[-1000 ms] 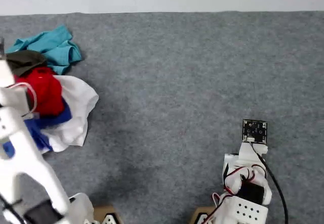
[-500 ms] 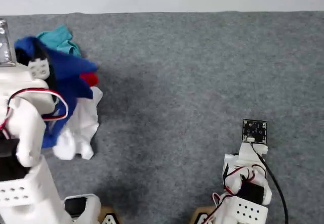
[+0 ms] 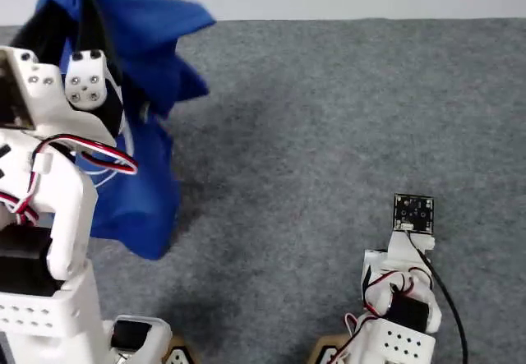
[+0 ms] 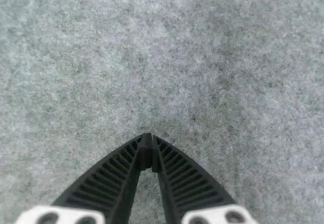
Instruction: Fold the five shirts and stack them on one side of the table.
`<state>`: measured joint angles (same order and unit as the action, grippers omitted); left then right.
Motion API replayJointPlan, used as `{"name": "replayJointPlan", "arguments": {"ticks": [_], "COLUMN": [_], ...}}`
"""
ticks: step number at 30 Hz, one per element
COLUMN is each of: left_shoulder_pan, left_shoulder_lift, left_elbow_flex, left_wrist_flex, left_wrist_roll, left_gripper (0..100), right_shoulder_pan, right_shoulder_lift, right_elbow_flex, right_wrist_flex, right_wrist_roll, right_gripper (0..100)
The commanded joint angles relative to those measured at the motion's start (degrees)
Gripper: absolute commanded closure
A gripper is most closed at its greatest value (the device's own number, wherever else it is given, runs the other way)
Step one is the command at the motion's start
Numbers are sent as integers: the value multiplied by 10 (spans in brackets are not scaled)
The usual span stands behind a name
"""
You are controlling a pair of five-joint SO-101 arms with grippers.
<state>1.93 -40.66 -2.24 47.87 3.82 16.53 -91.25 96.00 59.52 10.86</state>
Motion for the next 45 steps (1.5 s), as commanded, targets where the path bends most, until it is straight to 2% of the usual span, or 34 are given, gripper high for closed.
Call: {"name": "replayJointPlan", "arguments": {"ticks": [1, 5, 19, 31, 37, 45], "left_shoulder_pan": [27, 77, 190, 288, 298, 218], "left_shoulder_lift": [-15, 15, 222, 388, 442, 498], "left_elbow_flex": [-23, -42, -233, -398, -438, -438], "left_wrist_flex": [-56, -68, -67, 1, 98, 344], "left_wrist_roll": [-12, -52, -54, -54, -52, -52], "left_gripper": [998, 998, 998, 998, 998, 998], "right_shoulder_pan": [0, 0, 0, 0, 0, 0], "right_shoulder_lift": [-5, -5, -5, -5, -5, -5], "right_elbow_flex": [4, 4, 4, 4, 4, 4], "right_wrist_flex": [0, 0, 0, 0, 0, 0], "right_wrist_roll": [5, 5, 5, 5, 5, 5], "right_gripper": [988, 988, 988, 988, 988, 988]}}
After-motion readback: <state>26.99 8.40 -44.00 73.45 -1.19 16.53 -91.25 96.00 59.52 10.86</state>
